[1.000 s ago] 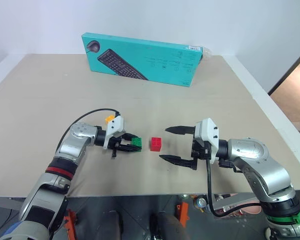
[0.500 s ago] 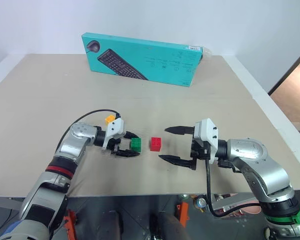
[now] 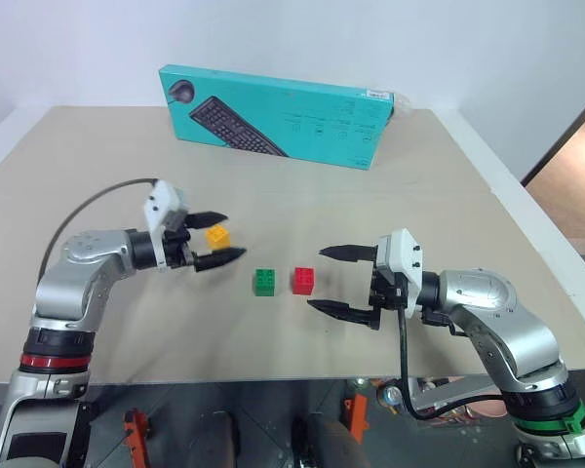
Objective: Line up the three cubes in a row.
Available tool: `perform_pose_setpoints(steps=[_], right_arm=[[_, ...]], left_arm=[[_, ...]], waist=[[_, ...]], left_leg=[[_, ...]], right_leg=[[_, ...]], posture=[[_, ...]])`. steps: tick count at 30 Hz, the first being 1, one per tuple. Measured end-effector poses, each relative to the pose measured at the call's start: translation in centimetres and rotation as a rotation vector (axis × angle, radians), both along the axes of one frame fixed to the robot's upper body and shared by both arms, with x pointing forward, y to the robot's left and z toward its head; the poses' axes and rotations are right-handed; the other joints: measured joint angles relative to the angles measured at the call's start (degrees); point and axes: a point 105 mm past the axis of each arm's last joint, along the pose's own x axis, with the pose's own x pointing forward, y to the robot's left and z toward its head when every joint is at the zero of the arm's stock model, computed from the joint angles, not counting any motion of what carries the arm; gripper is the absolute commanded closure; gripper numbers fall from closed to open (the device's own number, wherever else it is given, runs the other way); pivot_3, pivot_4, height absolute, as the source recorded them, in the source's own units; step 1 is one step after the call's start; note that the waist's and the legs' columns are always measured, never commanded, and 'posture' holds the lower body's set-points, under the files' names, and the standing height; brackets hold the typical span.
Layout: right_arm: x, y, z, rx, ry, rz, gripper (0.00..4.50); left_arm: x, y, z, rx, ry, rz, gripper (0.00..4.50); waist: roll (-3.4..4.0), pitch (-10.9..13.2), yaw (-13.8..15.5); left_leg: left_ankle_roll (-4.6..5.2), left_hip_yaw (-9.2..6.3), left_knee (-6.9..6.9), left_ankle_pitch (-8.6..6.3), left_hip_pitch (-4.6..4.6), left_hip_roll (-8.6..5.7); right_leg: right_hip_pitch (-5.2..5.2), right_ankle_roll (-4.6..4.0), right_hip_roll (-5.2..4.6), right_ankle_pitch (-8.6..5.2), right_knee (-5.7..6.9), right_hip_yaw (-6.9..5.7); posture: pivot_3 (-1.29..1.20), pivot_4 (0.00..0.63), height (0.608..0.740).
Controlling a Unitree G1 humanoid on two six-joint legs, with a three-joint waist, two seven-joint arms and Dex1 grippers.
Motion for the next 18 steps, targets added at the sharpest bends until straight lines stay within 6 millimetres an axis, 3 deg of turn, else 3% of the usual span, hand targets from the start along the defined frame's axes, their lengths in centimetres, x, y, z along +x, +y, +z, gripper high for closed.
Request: perform_pose_setpoints(steps=[5, 15, 18], right_arm=[[0.4, 0.2, 0.5, -0.001, -0.02, 0.017, 0.0], [0.4, 0.2, -0.3, -0.017, 0.001, 0.018, 0.0], [0.4, 0.0, -0.5, -0.019, 0.01, 0.008, 0.0]], left_arm=[[1.9, 0.8, -1.4, -0.038, -0.01, 0.169, 0.03], [4.2, 0.6, -4.6, 0.054, 0.029, 0.181, 0.03], [4.8, 0.8, -5.5, 0.081, 0.062, 0.182, 0.8]], waist=[[-0.01, -0.01, 0.13], [-0.01, -0.01, 0.14], [-0.01, -0.01, 0.14]], left_leg=[[0.01, 0.05, 0.01, 0.0, 0.01, -0.03], [0.0, 0.06, -0.01, 0.0, -0.04, -0.03], [0.0, 0.07, -0.01, 0.0, -0.04, -0.03]], right_leg=[[0.0, 0.04, -0.01, 0.05, 0.0, 0.03], [-0.04, 0.02, 0.01, 0.04, 0.0, 0.02], [-0.05, 0.02, 0.02, 0.04, 0.0, 0.02]], posture=[[0.0, 0.15, 0.74], [0.0, 0.15, 0.74], [0.0, 0.15, 0.74]])
